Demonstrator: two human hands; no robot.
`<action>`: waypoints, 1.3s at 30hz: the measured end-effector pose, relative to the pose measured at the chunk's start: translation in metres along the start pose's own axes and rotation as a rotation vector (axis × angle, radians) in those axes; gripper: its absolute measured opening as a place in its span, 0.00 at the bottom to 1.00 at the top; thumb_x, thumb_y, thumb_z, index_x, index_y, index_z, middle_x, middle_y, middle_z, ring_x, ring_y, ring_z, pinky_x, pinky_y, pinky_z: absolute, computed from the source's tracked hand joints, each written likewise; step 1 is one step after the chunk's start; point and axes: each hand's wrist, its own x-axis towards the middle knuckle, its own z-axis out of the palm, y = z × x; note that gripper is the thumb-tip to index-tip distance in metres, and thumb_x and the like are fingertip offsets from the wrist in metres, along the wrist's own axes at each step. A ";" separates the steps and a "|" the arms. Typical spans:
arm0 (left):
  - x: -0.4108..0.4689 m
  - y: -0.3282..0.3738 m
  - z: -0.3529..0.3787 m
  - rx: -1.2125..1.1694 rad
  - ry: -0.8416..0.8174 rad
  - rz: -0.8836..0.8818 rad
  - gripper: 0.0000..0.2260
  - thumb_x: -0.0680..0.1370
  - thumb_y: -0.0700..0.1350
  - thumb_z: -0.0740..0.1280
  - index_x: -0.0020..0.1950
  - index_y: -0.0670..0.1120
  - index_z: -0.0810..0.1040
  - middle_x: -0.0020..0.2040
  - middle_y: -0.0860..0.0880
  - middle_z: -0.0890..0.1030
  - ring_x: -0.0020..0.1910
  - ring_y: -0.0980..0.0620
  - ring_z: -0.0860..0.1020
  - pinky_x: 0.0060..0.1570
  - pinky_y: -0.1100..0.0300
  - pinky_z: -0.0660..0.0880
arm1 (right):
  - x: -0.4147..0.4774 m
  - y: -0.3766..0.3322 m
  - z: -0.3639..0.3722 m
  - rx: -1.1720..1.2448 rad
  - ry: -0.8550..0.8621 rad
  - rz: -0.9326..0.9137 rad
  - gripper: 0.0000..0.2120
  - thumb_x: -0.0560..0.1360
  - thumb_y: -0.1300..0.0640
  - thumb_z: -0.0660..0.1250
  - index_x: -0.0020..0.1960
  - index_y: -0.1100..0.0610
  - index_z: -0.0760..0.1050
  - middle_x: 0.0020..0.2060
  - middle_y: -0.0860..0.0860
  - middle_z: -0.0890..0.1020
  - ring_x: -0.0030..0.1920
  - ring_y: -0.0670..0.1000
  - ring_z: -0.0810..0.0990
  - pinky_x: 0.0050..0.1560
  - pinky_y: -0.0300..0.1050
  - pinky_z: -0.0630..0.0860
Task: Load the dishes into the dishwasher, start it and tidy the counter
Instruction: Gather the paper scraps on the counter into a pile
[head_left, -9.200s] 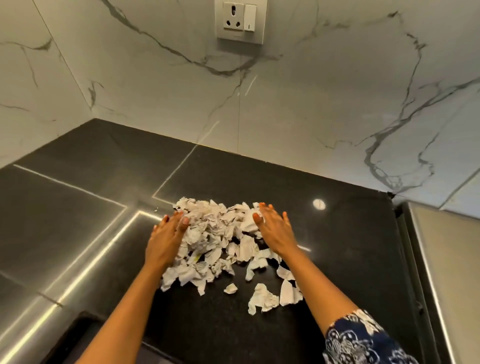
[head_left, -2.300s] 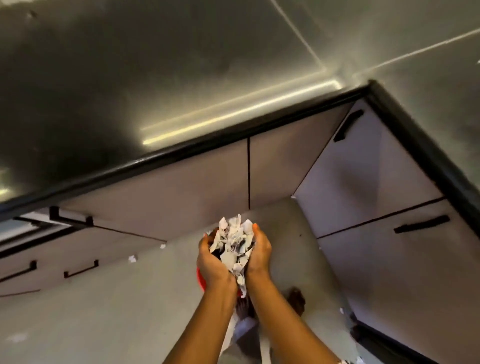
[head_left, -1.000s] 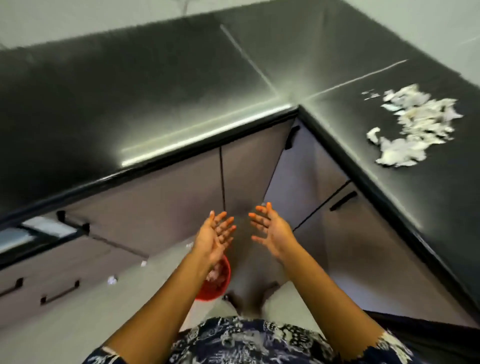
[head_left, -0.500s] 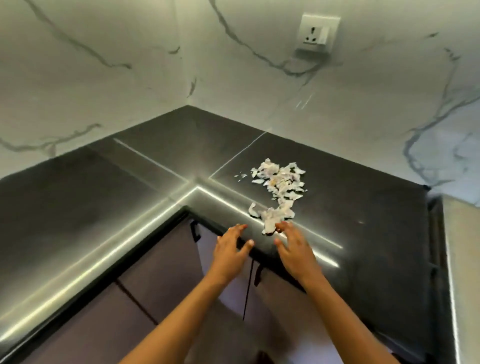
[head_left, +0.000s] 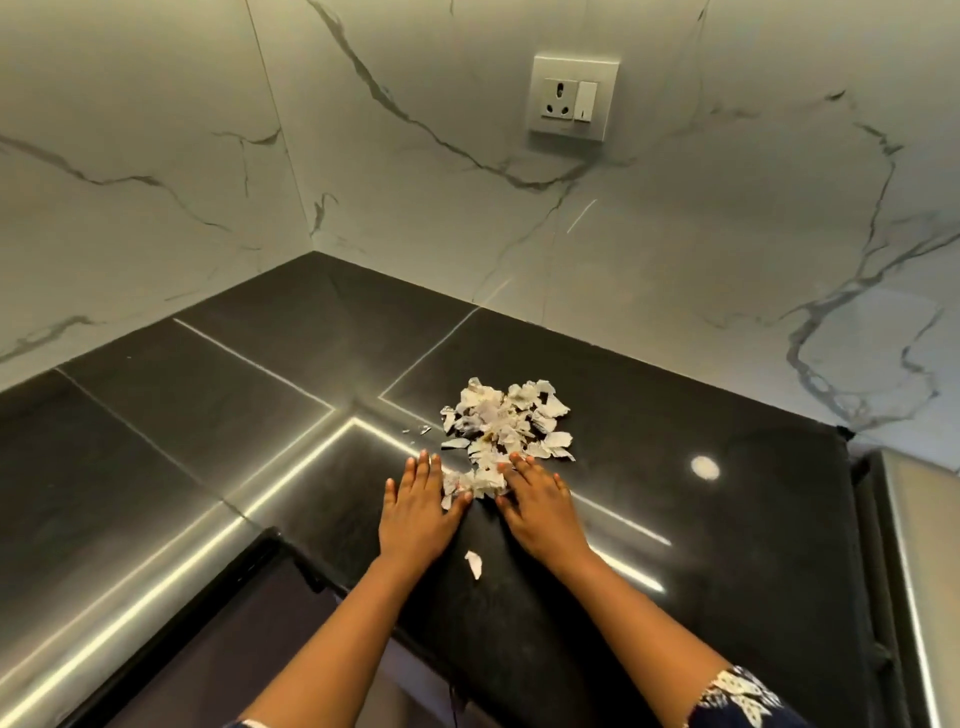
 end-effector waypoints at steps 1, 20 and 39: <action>0.005 0.001 0.000 -0.038 0.026 -0.005 0.33 0.80 0.63 0.50 0.78 0.48 0.45 0.79 0.50 0.45 0.77 0.53 0.42 0.74 0.50 0.41 | 0.006 0.001 0.001 0.026 0.033 -0.009 0.23 0.80 0.47 0.56 0.74 0.49 0.60 0.75 0.48 0.58 0.75 0.50 0.55 0.73 0.50 0.52; -0.005 -0.090 -0.017 0.067 0.043 0.027 0.36 0.71 0.67 0.36 0.77 0.56 0.49 0.77 0.55 0.47 0.76 0.56 0.44 0.74 0.50 0.45 | 0.050 -0.021 0.021 -0.482 0.041 -0.716 0.21 0.77 0.48 0.51 0.66 0.45 0.72 0.62 0.41 0.77 0.68 0.48 0.70 0.69 0.63 0.44; 0.137 0.002 -0.020 -0.431 -0.215 0.347 0.22 0.78 0.49 0.53 0.71 0.50 0.68 0.73 0.50 0.67 0.74 0.51 0.62 0.74 0.51 0.52 | 0.057 0.048 -0.022 0.527 0.298 0.195 0.40 0.69 0.24 0.44 0.74 0.46 0.58 0.74 0.44 0.60 0.74 0.45 0.56 0.75 0.53 0.52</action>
